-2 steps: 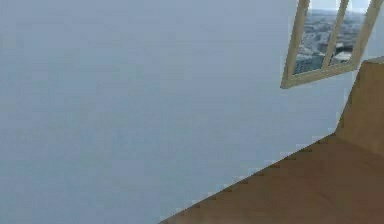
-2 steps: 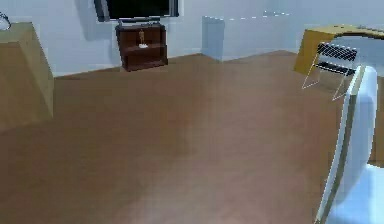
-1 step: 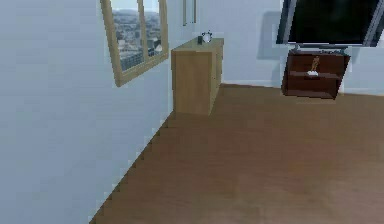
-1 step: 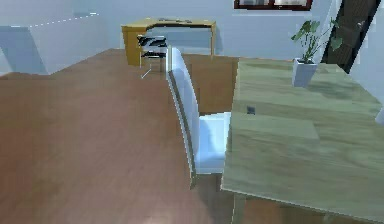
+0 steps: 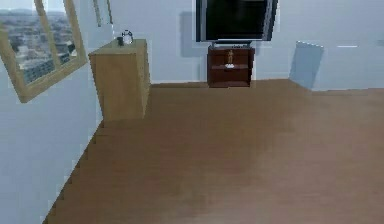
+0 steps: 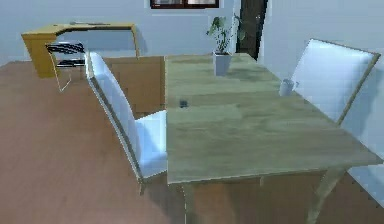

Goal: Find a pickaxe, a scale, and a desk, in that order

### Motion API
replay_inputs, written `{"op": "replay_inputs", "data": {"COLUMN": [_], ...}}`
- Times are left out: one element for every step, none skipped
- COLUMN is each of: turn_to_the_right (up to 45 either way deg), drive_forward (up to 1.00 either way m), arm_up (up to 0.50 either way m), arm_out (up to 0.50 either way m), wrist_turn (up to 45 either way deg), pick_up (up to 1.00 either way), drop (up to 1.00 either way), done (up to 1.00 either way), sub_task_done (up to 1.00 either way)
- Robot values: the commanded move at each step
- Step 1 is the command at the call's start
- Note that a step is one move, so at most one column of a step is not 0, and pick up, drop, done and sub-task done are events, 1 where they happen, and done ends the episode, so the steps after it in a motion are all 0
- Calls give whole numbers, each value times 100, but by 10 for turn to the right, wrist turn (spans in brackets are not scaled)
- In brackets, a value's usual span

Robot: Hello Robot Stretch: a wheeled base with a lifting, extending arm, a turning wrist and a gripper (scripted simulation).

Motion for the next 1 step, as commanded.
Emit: {"op": "replay_inputs", "data": {"turn_to_the_right": [0], "drive_forward": [20], "arm_up": [0], "arm_out": [0], "wrist_turn": [0], "pick_up": [0], "drop": [0], "done": [0], "sub_task_done": [0]}}
